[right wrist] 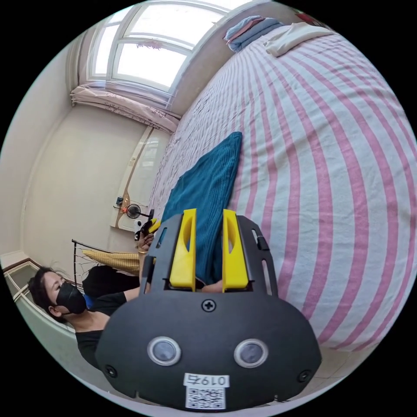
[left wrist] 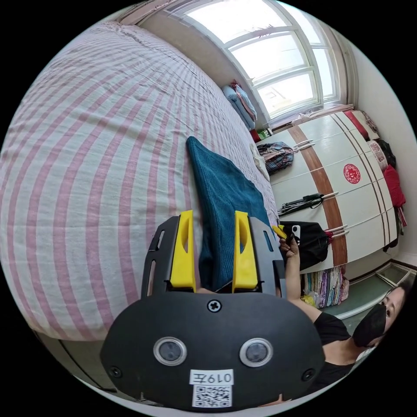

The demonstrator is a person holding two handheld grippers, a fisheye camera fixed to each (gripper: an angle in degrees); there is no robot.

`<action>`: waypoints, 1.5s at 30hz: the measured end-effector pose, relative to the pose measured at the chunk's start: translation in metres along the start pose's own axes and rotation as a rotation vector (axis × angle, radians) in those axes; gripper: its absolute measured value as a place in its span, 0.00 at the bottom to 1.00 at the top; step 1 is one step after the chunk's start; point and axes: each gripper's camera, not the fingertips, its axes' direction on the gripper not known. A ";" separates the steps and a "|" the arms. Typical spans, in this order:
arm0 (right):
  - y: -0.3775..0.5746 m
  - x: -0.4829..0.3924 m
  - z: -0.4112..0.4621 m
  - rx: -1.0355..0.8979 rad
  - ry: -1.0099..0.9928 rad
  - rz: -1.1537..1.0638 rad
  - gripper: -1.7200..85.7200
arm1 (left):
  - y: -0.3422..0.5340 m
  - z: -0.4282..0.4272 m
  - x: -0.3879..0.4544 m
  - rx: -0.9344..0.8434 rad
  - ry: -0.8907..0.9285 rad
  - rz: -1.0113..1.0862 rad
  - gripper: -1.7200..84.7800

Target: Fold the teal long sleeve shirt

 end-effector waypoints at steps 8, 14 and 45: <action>0.038 -0.019 -0.005 0.009 0.039 0.025 0.13 | 0.024 0.002 0.026 -0.094 -0.120 0.049 0.16; 0.060 -0.027 -0.013 -0.001 0.110 0.034 0.13 | 0.035 0.001 0.028 -0.114 -0.148 0.034 0.10; 0.136 -0.050 -0.046 0.067 0.115 -0.001 0.14 | 0.096 -0.068 0.038 -0.075 -0.101 -0.021 0.15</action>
